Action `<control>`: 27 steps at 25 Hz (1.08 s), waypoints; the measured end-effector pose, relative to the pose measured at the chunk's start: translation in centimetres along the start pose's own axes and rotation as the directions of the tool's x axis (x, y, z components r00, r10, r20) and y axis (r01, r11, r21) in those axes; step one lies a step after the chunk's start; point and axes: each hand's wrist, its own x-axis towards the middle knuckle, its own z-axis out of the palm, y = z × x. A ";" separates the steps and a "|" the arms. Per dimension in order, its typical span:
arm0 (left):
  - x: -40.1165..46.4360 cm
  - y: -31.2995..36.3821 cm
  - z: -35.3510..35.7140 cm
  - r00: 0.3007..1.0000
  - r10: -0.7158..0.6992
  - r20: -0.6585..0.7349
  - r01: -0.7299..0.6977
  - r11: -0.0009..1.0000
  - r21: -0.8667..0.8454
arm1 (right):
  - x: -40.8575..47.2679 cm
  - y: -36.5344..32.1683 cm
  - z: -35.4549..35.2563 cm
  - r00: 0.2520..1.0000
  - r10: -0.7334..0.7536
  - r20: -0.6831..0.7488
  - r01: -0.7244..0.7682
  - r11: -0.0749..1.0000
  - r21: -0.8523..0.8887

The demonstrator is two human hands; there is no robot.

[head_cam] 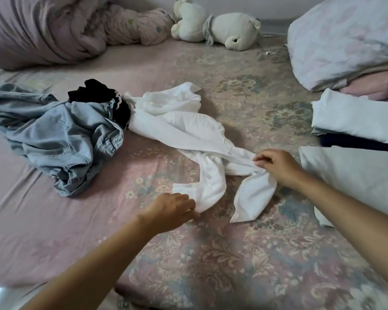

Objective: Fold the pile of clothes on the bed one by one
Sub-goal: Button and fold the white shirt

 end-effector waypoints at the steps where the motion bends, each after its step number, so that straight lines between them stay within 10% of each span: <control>1: 0.1 -0.3 -0.6 0.999 -0.023 -0.042 0.023 1.000 0.011 | -1.0 -0.2 -1.2 1.000 -0.021 0.001 0.021 0.999 0.026; 8: 9.3 -1.8 -3.8 0.933 -0.232 -0.275 0.291 0.936 0.198 | -8.7 -4.0 -9.3 0.980 -0.186 0.065 0.174 0.972 0.159; 14: 12.0 -0.9 -6.3 0.924 -0.364 -0.120 0.377 0.918 0.122 | -9.0 -1.6 -12.5 0.990 -0.144 0.004 0.143 0.987 0.079; 19: 4.4 9.5 -4.6 0.984 0.004 -0.176 -0.036 0.983 -0.181 | -7.8 3.2 -15.8 0.986 0.042 -0.164 -0.007 0.977 0.212; 22: 1.1 13.5 -3.5 0.993 0.105 0.063 -0.076 0.932 -0.355 | -7.3 3.2 -14.9 0.997 0.082 0.007 -0.081 0.964 0.253; 27: -2.4 6.4 -2.2 0.996 -0.066 0.058 0.071 0.995 -0.076 | -7.5 0.8 -10.0 0.948 0.146 0.284 -0.092 0.977 -0.194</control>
